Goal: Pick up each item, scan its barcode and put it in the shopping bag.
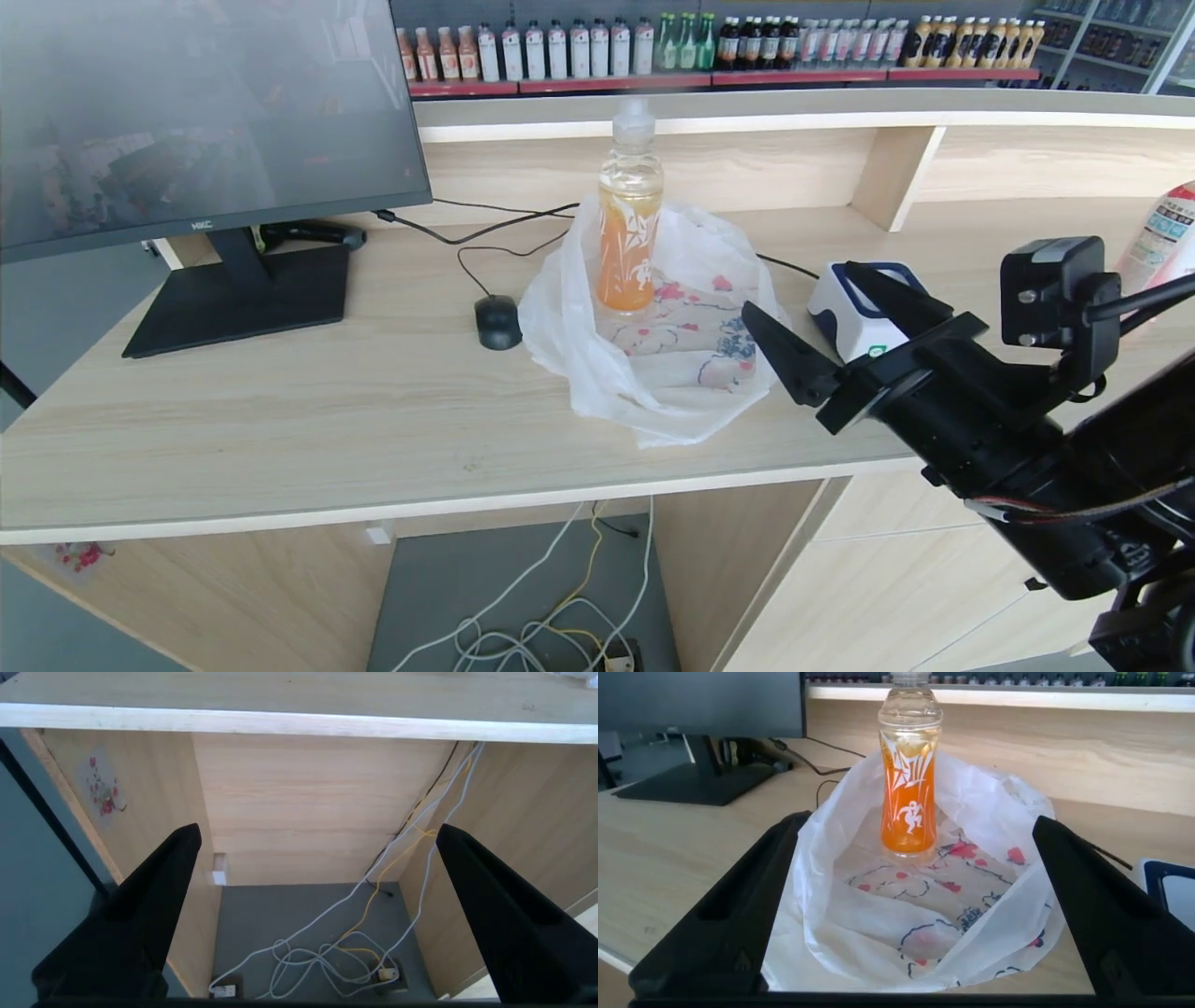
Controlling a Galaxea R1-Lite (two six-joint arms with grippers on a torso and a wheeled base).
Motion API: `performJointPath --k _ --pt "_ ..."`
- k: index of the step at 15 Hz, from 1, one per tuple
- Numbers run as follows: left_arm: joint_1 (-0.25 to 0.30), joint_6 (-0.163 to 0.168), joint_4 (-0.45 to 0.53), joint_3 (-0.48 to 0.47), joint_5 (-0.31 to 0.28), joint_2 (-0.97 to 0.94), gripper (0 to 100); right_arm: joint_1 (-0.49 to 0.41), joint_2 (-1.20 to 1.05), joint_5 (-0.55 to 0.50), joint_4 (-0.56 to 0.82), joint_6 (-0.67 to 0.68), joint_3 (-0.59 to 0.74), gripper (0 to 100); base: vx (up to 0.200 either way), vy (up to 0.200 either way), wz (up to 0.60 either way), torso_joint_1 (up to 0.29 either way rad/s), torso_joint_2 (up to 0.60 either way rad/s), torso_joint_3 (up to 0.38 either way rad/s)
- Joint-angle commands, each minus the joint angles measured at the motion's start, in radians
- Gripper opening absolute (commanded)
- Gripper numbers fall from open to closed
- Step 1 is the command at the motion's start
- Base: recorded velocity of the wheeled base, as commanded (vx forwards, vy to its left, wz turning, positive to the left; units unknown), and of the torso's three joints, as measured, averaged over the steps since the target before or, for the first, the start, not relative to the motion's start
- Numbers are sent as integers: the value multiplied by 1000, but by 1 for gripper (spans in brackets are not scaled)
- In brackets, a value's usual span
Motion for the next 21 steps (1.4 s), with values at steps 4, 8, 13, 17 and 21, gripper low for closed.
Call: performJointPath --k 4,8,13,17,21 --pt "0 0 0 0 0 0 100 3 5 2 -1 1 30 100 0 -200 0 -1 -2 6" --pt "0 0 0 0 0 0 100 33 8 -7 -1 -5 41 100 0 -200 0 0 6 1" --pt "0 -2 0 0 0 0 100 28 14 -7 -1 -1 34 100 0 -200 0 0 2 3" --pt "0 -5 0 0 0 0 100 28 18 -8 -1 -4 47 100 0 -200 0 2 1 2" --pt "0 -5 -2 0 0 0 100 28 22 -13 -1 -5 47 100 0 -200 0 2 1 4"
